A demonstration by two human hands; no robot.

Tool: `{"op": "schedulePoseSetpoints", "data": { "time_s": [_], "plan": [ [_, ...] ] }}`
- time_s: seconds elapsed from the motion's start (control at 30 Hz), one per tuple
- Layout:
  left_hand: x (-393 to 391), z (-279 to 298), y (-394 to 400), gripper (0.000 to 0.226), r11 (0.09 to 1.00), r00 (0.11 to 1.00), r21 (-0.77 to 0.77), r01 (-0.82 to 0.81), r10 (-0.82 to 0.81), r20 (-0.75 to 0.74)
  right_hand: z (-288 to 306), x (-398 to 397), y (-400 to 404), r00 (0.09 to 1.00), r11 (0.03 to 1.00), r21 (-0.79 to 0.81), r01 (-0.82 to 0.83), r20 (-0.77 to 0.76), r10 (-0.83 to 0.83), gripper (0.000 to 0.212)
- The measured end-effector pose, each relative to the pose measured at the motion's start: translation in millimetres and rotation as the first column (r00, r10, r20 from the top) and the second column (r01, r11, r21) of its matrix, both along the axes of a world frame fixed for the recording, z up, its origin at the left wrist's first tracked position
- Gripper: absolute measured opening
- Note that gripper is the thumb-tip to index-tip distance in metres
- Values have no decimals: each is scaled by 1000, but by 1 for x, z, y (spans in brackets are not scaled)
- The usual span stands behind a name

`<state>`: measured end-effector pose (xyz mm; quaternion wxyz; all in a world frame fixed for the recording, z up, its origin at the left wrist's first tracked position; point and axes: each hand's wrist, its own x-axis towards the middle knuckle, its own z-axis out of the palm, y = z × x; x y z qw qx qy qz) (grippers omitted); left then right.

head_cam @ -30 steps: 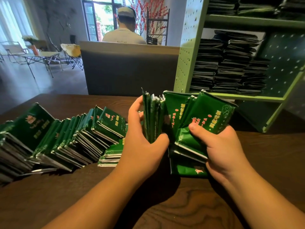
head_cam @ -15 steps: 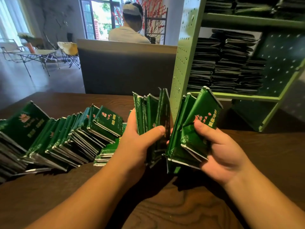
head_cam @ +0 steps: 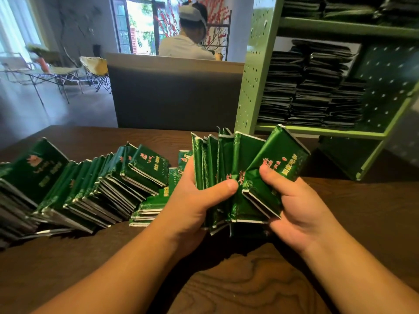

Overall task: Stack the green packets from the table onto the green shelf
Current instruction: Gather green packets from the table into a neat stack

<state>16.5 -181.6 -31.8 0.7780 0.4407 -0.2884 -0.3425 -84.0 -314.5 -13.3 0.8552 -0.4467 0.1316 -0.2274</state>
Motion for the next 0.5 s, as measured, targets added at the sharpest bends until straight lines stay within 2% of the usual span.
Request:
{"op": "schedulePoseSetpoints", "data": {
  "time_s": [0.17,0.33,0.4,0.5],
  "plan": [
    [-1,1,-2,57,1000,997,-8,-23,22,-72,-2,0,-1,998,998,-36,51,-36,-53,34],
    [1,3,-2,50,988,986,9,-154,154,-71,-3,0,-7,983,983,-92,162,-78,-169,33],
    [3,0,-3,51,960,960,21,-279,279,-3,-4,0,-6,966,963,-159,218,-103,-235,33],
    [2,-1,-3,62,905,883,-16,-426,419,211,-7,2,-4,919,900,-265,347,-97,-383,45]
  ]
}}
